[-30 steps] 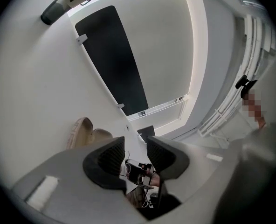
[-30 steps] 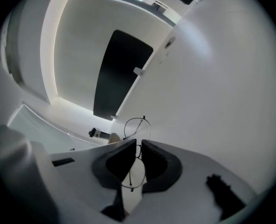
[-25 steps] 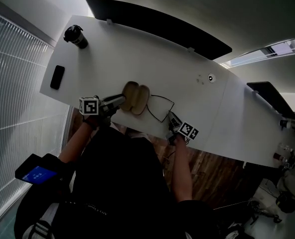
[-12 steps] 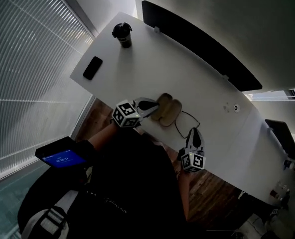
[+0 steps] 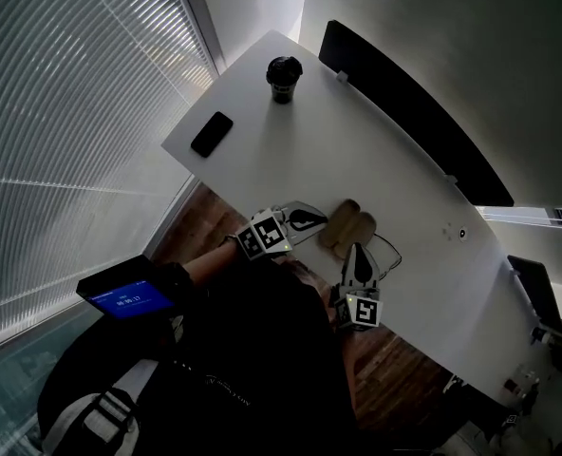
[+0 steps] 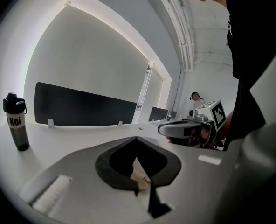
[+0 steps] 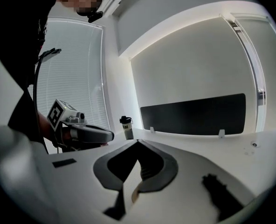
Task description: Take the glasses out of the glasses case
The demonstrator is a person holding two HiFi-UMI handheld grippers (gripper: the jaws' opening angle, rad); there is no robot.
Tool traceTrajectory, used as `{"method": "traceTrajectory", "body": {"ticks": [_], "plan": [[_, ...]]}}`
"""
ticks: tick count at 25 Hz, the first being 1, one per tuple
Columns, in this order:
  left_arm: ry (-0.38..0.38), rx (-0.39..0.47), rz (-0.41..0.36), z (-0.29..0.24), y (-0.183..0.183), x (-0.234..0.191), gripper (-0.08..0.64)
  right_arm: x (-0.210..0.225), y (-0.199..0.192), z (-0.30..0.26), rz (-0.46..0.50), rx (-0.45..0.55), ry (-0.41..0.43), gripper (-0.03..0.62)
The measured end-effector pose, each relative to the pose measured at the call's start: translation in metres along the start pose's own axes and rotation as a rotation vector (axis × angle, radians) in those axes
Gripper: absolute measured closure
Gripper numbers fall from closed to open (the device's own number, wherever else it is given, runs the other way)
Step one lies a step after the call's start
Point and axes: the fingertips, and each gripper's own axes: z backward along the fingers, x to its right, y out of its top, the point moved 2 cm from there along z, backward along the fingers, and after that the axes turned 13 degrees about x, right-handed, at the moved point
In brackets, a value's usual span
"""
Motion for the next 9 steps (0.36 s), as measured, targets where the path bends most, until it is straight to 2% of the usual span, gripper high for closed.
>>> {"method": "traceTrajectory", "body": {"ticks": [4,9], "plan": [[-0.015,-0.005,-0.007,0.032,-0.005,-0.012,0.555,-0.032,-0.007,-0.009,-0.016,-0.012,-0.034,0.586],[-0.067,-0.034,-0.054,0.041,-0.007,-0.018,0.555,-0.044,-0.012,-0.016,-0.056,-0.008,-0.106,0.586]]}}
